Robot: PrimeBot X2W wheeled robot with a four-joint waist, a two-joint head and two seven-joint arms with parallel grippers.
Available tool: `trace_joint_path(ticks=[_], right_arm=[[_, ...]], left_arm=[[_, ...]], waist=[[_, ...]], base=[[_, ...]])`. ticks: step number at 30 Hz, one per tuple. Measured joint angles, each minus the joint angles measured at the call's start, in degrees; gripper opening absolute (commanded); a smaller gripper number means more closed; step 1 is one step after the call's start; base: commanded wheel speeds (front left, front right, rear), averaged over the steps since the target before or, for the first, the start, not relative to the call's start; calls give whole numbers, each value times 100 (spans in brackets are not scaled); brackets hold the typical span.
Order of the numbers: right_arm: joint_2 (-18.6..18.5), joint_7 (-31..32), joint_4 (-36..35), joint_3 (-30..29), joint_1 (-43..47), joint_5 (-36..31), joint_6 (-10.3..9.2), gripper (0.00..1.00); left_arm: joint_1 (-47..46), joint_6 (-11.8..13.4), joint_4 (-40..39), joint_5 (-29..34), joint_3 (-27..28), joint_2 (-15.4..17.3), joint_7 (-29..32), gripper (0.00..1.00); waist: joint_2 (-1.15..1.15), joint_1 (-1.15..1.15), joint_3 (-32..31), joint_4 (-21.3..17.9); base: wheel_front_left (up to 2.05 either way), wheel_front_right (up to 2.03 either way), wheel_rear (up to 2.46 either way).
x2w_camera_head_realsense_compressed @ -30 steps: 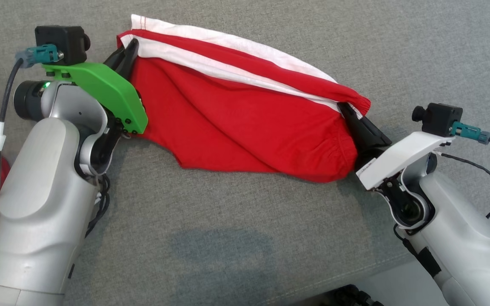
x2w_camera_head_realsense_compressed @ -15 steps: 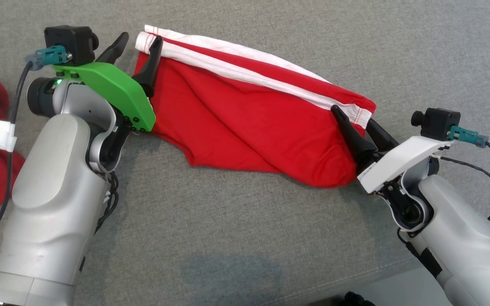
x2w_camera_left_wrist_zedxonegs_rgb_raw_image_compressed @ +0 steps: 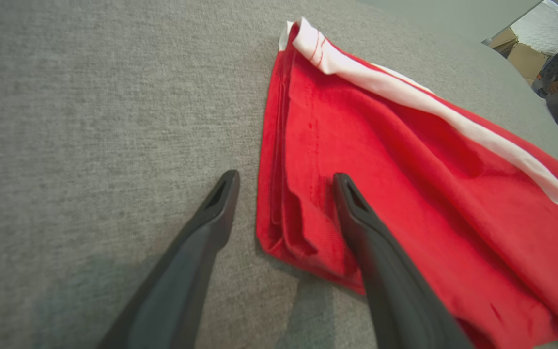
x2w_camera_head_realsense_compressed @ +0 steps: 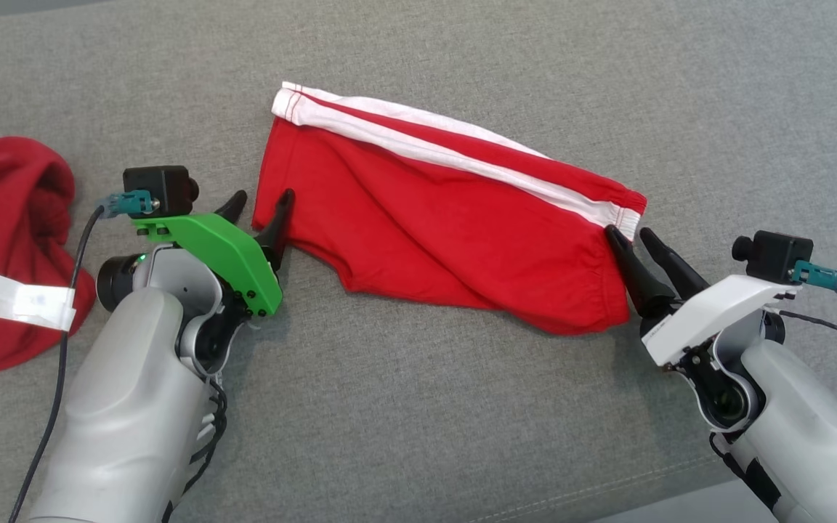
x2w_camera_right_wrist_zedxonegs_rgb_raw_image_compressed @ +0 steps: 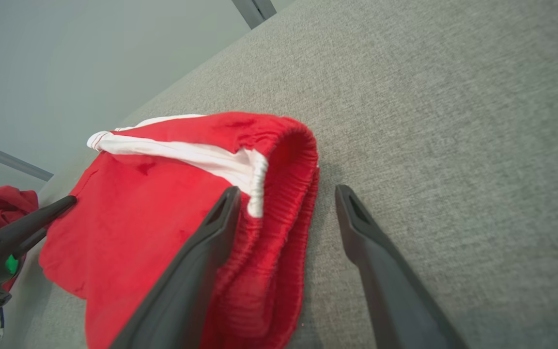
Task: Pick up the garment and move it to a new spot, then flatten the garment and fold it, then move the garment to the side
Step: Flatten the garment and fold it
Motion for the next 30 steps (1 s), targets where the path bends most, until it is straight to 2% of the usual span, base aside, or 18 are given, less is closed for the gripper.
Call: trace_joint_path(ticks=[8,10,11,14,15,17,18,19,25,30], right_arm=[[-75,-57,-23,54,57,2,0,100],[-99,-82,-59,55,57,1,0,100],[-108,-105,-74,55,57,1,0,100],[-127,-126,-104,56,56,1,0,100],[-132,-134,-113,58,56,1,0,100],[-146,-179,-140,45,57,2,0,100],[-163,-191,-153,36,57,2,0,100],[-178,-205,-159,24,57,2,0,100],[-301,-291,-153,-144,87,34,0,100],[-247,-310,-88,-267,316,164,0,100]], left_arm=[[118,0,255,-247,107,-40,75,100],[118,0,280,-263,119,-40,76,78],[118,0,299,-286,118,-42,85,72],[118,-2,401,-289,118,-45,99,76],[118,-7,432,-289,124,-42,98,66],[115,-8,461,-289,120,-37,98,31],[113,-9,470,-289,113,-40,98,5],[112,-31,474,-289,102,-41,98,0],[113,-110,474,-288,-12,-87,-22,0],[278,-142,408,-288,-62,-185,-321,0]], waist=[[0,0,-196,-51],[0,0,-204,-105],[0,0,-205,-134],[0,0,-203,-214],[0,0,-201,-238],[0,0,-197,-279],[0,0,-195,-289],[0,0,-193,-293],[0,0,-228,-214],[0,0,-314,-59]], base=[[0,0,0],[0,0,0],[0,0,0],[0,0,0],[0,0,0],[0,0,0],[0,0,0],[0,0,0],[0,0,0],[0,0,0]])
